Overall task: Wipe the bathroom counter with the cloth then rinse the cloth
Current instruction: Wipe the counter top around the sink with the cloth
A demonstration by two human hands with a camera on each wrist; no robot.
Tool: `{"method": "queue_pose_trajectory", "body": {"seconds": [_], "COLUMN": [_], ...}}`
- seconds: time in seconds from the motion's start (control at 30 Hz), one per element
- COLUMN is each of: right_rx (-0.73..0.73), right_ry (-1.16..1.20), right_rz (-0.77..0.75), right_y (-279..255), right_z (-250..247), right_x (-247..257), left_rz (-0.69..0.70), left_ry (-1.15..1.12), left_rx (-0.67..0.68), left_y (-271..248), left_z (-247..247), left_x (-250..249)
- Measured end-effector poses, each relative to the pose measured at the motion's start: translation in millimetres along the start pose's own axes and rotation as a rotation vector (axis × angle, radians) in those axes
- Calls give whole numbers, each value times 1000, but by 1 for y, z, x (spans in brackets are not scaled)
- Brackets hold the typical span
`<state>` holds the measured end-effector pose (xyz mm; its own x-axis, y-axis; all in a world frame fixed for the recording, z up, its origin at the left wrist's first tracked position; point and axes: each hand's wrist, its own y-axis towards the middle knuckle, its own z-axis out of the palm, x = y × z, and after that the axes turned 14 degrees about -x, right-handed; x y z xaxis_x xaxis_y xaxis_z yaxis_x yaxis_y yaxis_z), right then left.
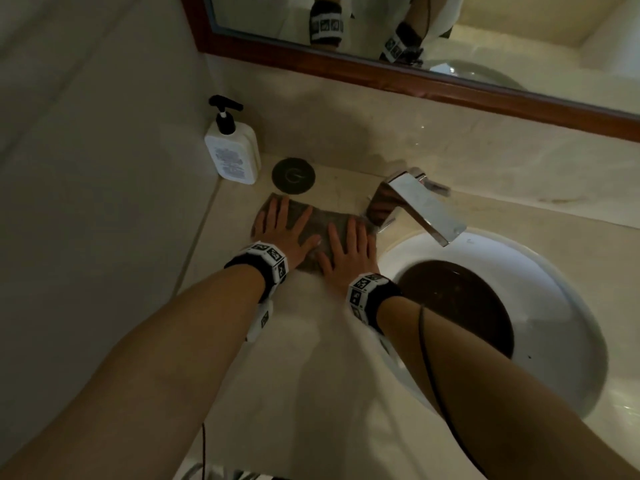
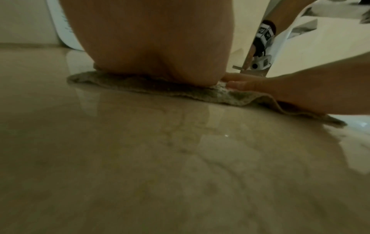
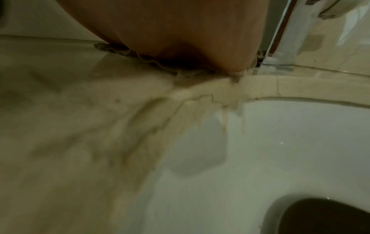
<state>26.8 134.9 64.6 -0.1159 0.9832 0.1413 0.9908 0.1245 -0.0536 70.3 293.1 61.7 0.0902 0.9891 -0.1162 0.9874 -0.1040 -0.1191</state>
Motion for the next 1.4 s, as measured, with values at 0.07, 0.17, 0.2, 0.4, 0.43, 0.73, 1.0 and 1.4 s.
{"method": "queue_pose_trajectory", "body": {"seconds": [0.07,0.17,0.2,0.4,0.43,0.73,1.0,1.4], "right_rx": [4,21,28,62,70,75,64,106], "right_ry": [3,21,25,7,1,-8,25,73], "right_rz": [-21,-52,-58,-194,-219,-322,-273,-196], "right_y": [5,8,8,-6,-11,-72,-122,-93], "right_z": [0,0,1,8,9,11,6,0], "right_x": [10,28,34,68,71,48,-13,-26], "left_rz": [-19,-57,-75,-234,-254,-341,-256,-217], "left_ry": [10,5,6,4,8,41,24,-5], "left_rx": [-20,-36,-35,3,5,-43,4,25], "left_y": [-3,-12,-17,-64,-74,-139,-161,-119], "left_z": [0,0,-1,-2,-1,15,21,16], "left_x": [12,31,38,67,70,33,-32,-37]}}
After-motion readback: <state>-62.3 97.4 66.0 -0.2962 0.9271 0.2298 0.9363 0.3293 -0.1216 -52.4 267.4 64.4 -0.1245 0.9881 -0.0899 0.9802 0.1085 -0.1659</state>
